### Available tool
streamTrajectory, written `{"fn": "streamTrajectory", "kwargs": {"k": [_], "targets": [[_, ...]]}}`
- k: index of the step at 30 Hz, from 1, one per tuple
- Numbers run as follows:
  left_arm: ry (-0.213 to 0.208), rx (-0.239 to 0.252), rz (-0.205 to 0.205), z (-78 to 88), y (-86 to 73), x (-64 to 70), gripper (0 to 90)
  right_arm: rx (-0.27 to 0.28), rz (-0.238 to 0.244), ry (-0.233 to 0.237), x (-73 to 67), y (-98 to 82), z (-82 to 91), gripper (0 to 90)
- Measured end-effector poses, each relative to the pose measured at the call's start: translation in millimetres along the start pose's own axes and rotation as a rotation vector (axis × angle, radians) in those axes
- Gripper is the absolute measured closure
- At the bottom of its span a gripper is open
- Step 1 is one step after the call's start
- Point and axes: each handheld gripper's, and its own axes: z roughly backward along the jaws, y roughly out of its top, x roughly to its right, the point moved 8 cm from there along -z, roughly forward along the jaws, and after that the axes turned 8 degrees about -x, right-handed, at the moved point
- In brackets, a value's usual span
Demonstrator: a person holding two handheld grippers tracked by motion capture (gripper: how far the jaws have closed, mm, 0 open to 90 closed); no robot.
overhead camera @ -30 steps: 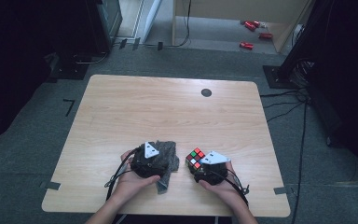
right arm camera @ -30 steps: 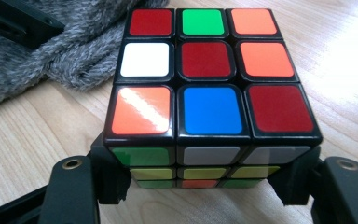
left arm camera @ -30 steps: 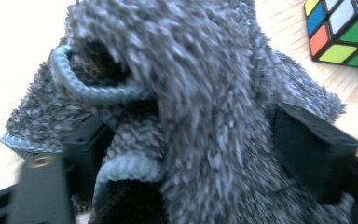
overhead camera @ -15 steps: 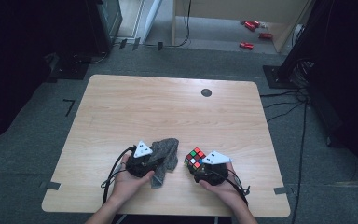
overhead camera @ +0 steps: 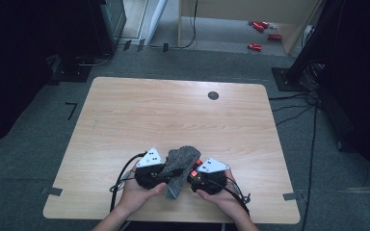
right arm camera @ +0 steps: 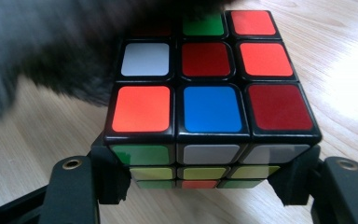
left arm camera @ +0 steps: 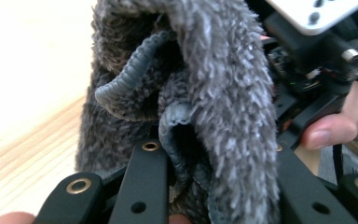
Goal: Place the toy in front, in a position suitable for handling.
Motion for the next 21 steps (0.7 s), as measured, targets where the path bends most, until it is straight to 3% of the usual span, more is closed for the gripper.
{"fn": "streamTrajectory", "kwargs": {"k": [3,5,8,13,16,19,21], "targets": [[0.021,-0.019,-0.027,-4.5,0.9,6.8,74.9,-0.014,0.014,-0.014,-6.2,2.7,-2.7,34.4],[0.041,-0.032,-0.027,-5.7,0.5,5.0,74.8,-0.017,0.016,-0.022,-6.9,2.8,-2.9,34.4],[0.064,-0.049,-0.018,-5.6,0.9,1.4,74.5,-0.026,0.055,-0.070,-8.2,3.5,-1.8,34.5],[0.044,-0.049,0.061,-2.3,3.6,-7.8,74.2,-0.026,0.073,-0.070,-10.7,4.0,-0.5,34.6],[0.063,-0.056,0.070,-3.0,2.4,-11.3,73.0,-0.037,0.120,-0.092,-14.1,3.0,-2.3,34.5],[0.043,-0.054,0.049,-4.1,4.1,-4.6,72.1,-0.036,0.133,-0.091,-16.5,3.5,-2.3,34.6],[0.046,-0.064,0.001,-5.3,6.6,4.9,72.0,-0.033,0.145,-0.082,-18.8,4.5,-1.5,34.5]]}}
